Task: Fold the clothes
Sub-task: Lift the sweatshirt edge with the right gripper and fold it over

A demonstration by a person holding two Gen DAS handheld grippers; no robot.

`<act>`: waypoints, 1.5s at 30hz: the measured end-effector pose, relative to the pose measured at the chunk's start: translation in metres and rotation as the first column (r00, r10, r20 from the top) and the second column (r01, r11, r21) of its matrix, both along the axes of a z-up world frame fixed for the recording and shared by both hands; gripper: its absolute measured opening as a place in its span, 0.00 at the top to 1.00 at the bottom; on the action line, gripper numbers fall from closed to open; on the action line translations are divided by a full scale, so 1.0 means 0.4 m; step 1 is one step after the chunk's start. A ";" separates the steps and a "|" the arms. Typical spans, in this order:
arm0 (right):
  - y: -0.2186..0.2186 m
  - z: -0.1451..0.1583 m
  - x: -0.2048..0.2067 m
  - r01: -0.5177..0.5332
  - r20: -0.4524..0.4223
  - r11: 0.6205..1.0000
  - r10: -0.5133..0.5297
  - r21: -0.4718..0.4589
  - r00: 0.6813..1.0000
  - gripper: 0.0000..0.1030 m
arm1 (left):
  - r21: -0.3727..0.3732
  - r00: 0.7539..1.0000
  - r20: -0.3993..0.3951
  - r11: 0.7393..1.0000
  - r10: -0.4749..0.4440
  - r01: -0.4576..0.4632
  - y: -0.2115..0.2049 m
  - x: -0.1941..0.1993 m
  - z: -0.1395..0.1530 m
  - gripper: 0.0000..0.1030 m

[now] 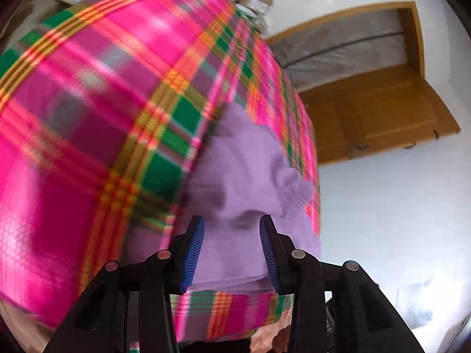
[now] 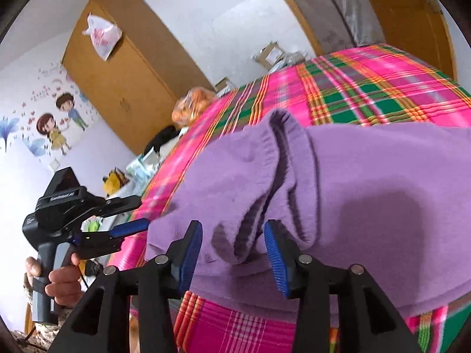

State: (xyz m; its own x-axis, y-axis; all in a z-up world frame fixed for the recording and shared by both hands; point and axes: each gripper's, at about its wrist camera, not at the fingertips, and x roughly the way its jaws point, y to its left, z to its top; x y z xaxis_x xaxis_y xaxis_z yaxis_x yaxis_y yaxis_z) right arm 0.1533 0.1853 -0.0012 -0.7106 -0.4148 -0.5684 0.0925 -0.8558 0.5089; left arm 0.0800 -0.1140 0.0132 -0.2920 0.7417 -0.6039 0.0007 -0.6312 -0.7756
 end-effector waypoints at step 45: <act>0.090 -0.049 -0.153 -0.085 0.129 0.988 0.102 -0.132 0.986 0.47 | -0.081 0.997 0.044 0.994 -0.068 0.071 0.075 -0.061 -0.083 0.62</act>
